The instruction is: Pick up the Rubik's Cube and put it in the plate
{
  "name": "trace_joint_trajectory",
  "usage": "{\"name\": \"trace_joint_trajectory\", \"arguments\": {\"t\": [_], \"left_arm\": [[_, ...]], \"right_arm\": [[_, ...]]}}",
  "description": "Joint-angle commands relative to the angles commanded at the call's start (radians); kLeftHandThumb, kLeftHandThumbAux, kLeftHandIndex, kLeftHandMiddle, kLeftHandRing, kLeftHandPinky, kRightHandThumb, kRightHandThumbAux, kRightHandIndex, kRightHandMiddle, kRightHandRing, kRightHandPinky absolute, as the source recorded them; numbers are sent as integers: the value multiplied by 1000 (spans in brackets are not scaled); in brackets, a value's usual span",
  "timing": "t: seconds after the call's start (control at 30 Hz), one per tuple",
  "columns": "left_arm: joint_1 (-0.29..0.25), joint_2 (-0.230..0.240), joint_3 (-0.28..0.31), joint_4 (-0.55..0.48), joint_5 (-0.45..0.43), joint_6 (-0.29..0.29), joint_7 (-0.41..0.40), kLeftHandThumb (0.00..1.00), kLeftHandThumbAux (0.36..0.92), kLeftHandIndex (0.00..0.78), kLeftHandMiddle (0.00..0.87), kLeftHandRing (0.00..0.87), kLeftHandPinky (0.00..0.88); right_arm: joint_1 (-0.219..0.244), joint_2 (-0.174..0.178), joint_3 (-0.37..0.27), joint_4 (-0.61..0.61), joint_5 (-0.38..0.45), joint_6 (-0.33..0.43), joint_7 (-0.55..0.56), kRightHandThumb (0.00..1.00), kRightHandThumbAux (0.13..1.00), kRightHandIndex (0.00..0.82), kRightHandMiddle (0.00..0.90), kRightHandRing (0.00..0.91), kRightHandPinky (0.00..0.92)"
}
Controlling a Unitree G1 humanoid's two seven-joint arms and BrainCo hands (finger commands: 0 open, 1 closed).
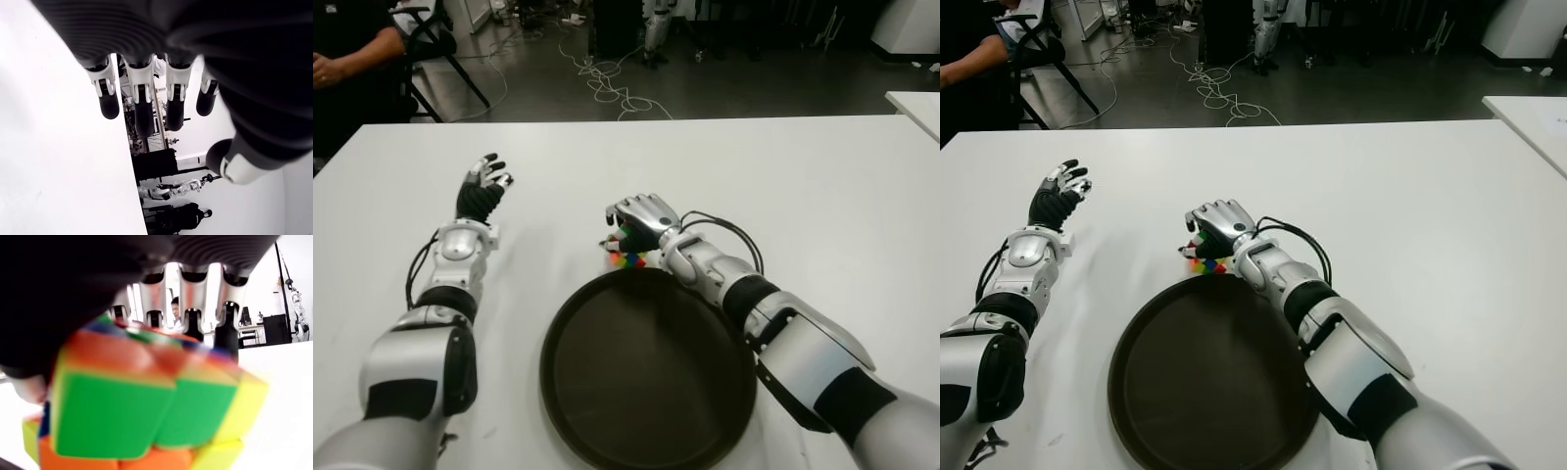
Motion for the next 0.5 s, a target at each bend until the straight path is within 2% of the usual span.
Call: {"name": "trace_joint_trajectory", "arguments": {"t": [0.5], "left_arm": [[-1,2,-3,1,5,-1,10,152,606,97,174,156,123]], "right_arm": [[-20,-17,-20,-15,11,-22,-47,693,729,424,556,563,588]]}}
